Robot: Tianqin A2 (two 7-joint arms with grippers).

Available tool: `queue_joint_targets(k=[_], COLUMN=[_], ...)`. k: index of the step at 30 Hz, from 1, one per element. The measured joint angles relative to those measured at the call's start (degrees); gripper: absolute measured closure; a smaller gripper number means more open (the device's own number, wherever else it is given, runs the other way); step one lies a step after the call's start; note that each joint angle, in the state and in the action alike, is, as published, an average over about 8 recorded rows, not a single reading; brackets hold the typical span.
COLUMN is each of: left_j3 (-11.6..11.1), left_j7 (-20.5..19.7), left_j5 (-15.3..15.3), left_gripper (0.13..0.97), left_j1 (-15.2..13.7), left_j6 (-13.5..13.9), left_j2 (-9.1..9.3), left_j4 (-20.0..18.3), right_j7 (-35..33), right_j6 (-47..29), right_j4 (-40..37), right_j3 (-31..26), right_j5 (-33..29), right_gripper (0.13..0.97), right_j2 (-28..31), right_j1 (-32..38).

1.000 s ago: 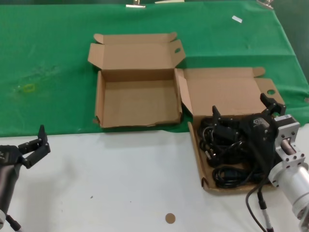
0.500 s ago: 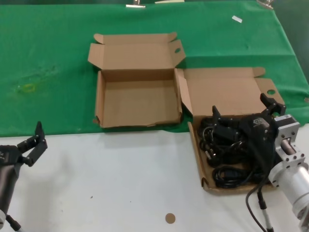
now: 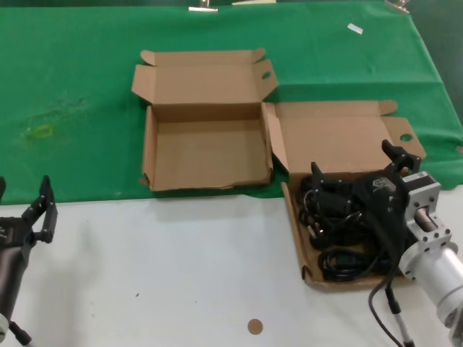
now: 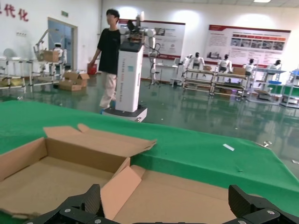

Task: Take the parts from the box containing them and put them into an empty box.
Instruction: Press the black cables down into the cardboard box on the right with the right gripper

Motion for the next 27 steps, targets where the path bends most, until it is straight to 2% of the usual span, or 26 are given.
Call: queue_joint_targets(k=[1,9,13,17,21,27], left_j3=[0.0,0.0,0.0,0.0,0.0,0.0], left_j7=[0.0,0.0,0.0,0.0,0.0,0.0], left_j5=[0.0,0.0,0.0,0.0,0.0,0.0], left_gripper=[0.561,0.763,0.763,0.828,0.893,0.929], left_j1=[0.0,0.0,0.0,0.0,0.0,0.0], left_j6=[0.0,0.0,0.0,0.0,0.0,0.0], left_j2=[0.0,0.0,0.0,0.0,0.0,0.0], left_j4=[0.0,0.0,0.0,0.0,0.0,0.0], right_j7=[0.06,0.56,1.25,2.56,5.05,8.78], right_j6=[0.37,2.07,1.76,0.68,-2.39,-11.1], right_j4=[0.04,0.9,1.36,1.37,0.99,0.25], right_j3=[-0.77,-7.24,-10.67,-14.92,-19.44,-22.47], right_j5=[0.55,5.14,7.03,8.32,7.53,2.71], right_gripper=[0.129,0.129,0.129,0.129,0.129,0.129], right_j2=[0.91,10.45,16.09,22.05,28.26,35.21], right_j1=[0.13,1.41,2.49,4.49,7.54,11.81])
